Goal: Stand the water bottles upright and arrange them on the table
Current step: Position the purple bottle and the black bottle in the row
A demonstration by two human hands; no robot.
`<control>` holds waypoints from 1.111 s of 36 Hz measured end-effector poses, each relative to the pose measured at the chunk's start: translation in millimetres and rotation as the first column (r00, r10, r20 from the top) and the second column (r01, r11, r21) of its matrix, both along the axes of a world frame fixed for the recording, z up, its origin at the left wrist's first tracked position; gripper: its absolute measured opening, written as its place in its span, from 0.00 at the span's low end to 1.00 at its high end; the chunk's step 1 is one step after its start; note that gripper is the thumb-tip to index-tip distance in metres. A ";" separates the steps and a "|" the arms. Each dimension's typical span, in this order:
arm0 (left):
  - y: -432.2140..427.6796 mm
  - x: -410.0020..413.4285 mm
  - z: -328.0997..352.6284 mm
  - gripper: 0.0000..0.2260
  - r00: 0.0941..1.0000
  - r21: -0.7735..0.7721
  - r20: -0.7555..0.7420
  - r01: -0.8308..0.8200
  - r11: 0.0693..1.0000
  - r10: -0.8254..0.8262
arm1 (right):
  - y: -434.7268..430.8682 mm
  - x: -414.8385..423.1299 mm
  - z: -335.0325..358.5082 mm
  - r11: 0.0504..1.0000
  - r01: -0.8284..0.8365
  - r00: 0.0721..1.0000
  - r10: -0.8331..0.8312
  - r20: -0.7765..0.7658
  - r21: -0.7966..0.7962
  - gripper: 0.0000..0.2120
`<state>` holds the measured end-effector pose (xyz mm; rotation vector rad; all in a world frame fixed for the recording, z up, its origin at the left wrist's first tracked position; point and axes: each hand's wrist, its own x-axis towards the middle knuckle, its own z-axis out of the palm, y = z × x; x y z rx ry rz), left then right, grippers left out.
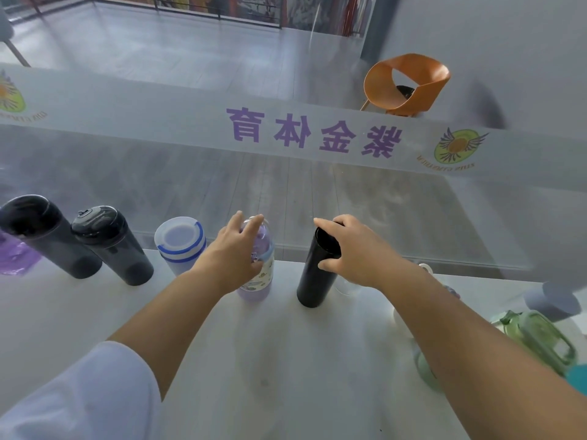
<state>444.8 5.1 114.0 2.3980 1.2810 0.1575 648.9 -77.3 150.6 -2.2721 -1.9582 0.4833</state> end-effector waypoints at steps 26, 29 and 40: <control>-74.6 -19.5 38.0 0.15 0.951 0.158 -0.147 0.294 0.943 -0.272 | -139.9 -5.1 65.5 0.925 0.344 0.938 -0.333 0.092 -0.163 0.26; -85.9 -11.0 37.1 0.16 0.931 0.189 -0.172 0.351 0.917 -0.321 | -155.0 -1.9 66.7 0.898 0.384 0.923 -0.375 0.082 -0.215 0.28; -112.5 40.8 43.2 0.14 0.879 0.173 -0.206 0.466 0.867 -0.431 | -189.3 29.1 85.8 0.919 0.378 0.926 -0.378 0.020 -0.115 0.22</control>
